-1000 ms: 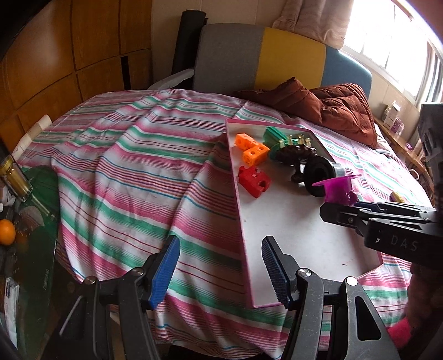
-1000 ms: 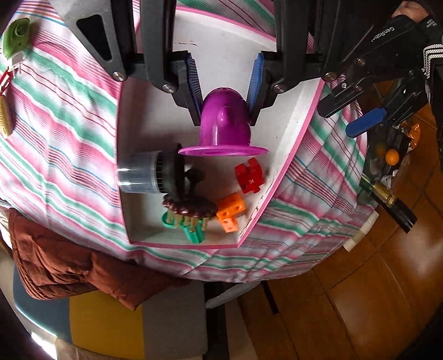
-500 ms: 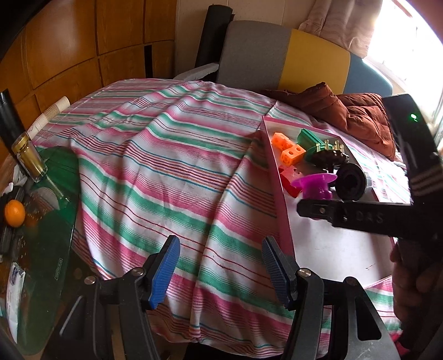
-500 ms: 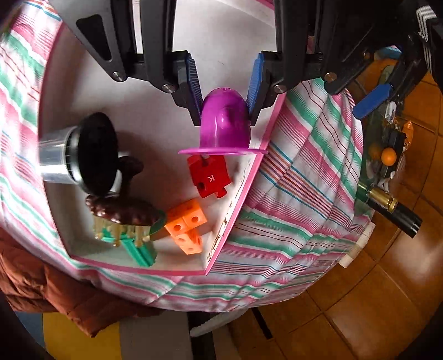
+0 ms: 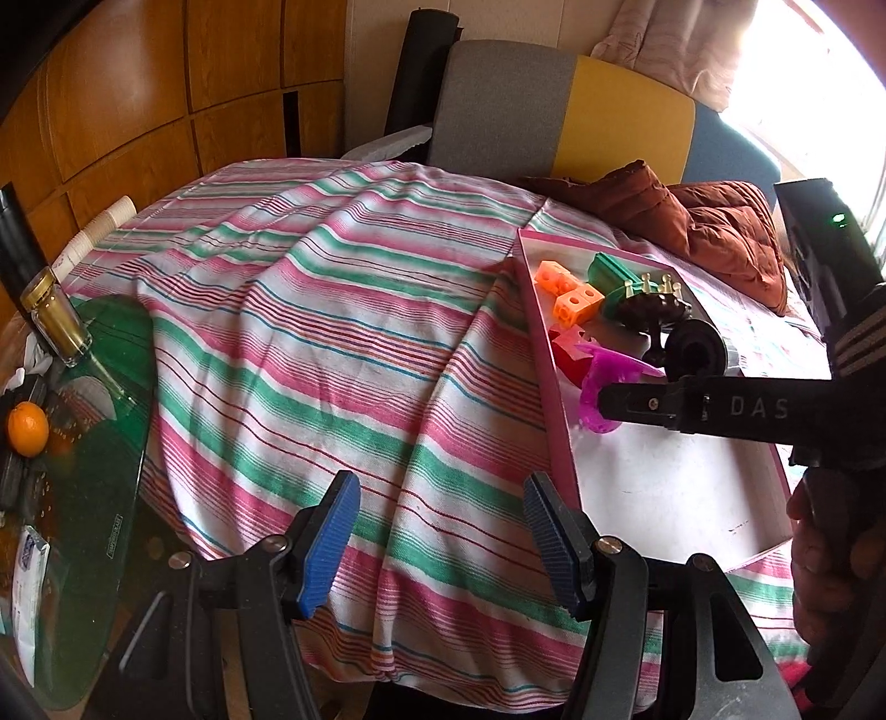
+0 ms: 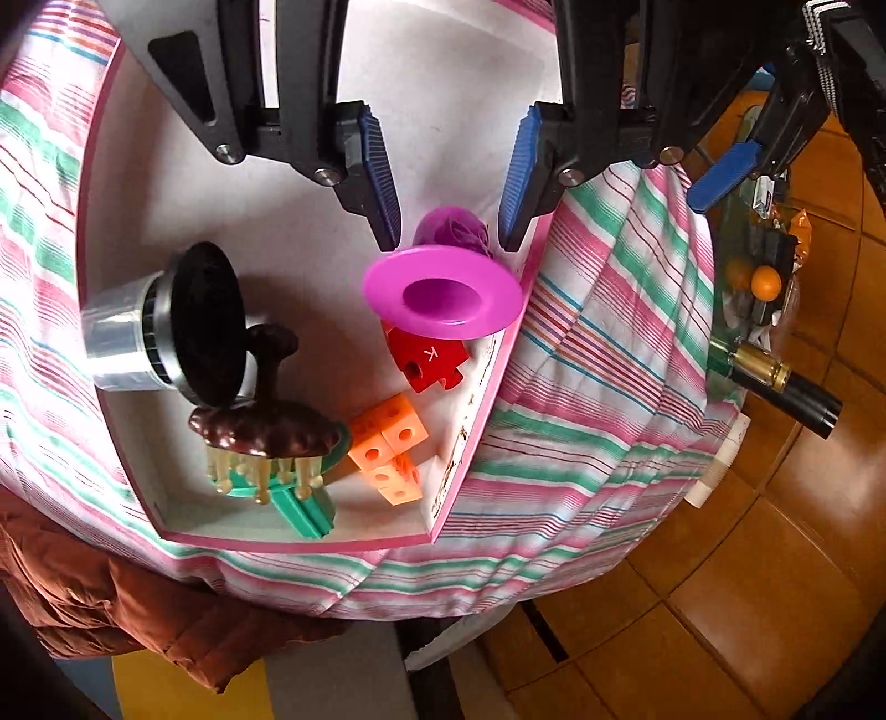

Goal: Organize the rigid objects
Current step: 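Lower the magenta cup into the tray and open the right tool, then move both tools toward the green-and-white device and yellow plastic piece, then grasp the green-and-white plug-in device with the left tool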

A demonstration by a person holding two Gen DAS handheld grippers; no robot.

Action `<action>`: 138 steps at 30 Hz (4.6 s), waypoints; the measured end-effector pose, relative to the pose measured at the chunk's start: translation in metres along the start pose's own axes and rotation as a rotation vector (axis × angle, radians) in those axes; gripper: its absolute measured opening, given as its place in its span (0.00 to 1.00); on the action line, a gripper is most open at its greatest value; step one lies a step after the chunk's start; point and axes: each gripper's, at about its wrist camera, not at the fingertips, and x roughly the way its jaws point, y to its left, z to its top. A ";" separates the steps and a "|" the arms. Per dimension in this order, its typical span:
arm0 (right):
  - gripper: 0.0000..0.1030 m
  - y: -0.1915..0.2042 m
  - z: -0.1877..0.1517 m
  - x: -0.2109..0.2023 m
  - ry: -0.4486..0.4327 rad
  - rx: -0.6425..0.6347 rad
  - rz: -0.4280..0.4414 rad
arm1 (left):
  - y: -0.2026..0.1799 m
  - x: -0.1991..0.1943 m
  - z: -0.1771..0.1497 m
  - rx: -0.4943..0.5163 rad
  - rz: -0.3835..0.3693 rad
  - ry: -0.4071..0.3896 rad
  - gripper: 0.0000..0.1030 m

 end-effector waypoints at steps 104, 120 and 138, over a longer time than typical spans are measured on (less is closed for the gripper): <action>0.40 -0.331 -0.159 -0.258 -0.647 0.885 -0.144 | -0.383 0.035 -0.013 0.520 -0.727 0.298 0.49; 0.40 -0.331 -0.161 -0.257 -0.637 0.903 -0.178 | -0.338 0.050 -0.008 0.349 -0.646 0.427 0.65; 0.40 -0.334 -0.160 -0.255 -0.631 0.907 -0.151 | -0.383 0.065 -0.020 0.354 -0.640 0.390 0.53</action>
